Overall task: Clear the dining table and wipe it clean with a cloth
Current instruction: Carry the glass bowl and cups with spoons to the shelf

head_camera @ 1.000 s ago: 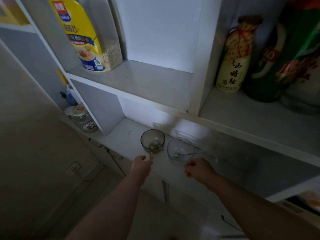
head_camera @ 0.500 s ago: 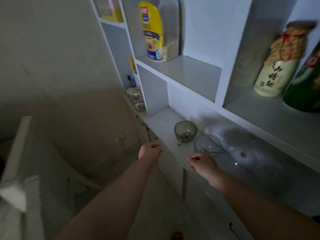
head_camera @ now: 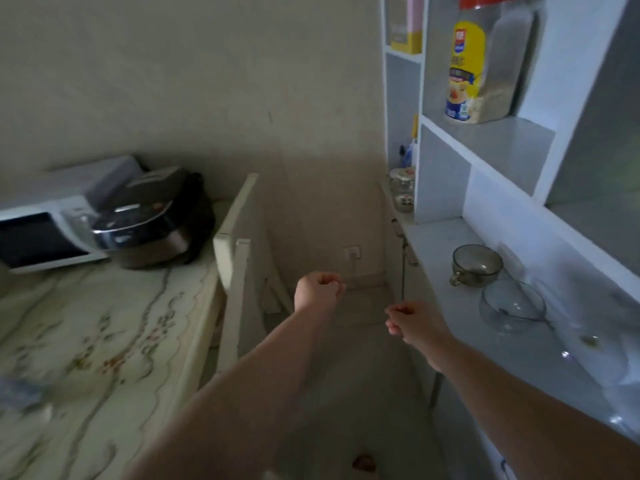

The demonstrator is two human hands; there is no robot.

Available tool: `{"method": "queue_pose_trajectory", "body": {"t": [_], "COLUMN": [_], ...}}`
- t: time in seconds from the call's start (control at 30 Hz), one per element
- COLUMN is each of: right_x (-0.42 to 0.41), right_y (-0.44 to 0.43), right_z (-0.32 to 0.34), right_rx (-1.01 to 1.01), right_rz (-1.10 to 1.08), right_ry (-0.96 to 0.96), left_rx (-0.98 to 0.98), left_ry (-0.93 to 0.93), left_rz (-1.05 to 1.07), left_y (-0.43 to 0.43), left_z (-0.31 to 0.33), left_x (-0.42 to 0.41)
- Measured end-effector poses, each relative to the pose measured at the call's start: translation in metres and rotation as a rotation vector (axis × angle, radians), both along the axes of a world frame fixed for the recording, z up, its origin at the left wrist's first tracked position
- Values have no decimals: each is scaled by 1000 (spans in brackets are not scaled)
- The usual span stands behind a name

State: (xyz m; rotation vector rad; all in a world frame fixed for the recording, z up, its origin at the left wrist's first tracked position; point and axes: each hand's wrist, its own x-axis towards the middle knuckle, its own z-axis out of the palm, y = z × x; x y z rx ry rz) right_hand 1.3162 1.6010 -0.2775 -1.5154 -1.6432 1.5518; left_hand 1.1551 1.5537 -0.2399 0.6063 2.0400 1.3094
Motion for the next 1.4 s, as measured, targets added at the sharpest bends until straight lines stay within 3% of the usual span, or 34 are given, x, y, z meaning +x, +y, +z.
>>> {"method": "queue_pose_trajectory", "body": {"t": [0.27, 0.67, 0.9, 1.4], "right_x": [-72, -187, -239, -301], "right_y": [-61, -186, -271, -379], "right_z": [27, 78, 63, 20], "right_rx": [64, 88, 82, 105], "right_rz": [279, 577, 728, 832], "right_ry": [39, 175, 117, -88], "left_rx": [2, 22, -66, -79], "left_ry": [125, 22, -43, -150], "left_rz": [283, 680, 805, 954], "left_y": [-106, -281, -374, -537], "left_z": [36, 29, 8, -36], "left_x": [-45, -123, -161, -200]}}
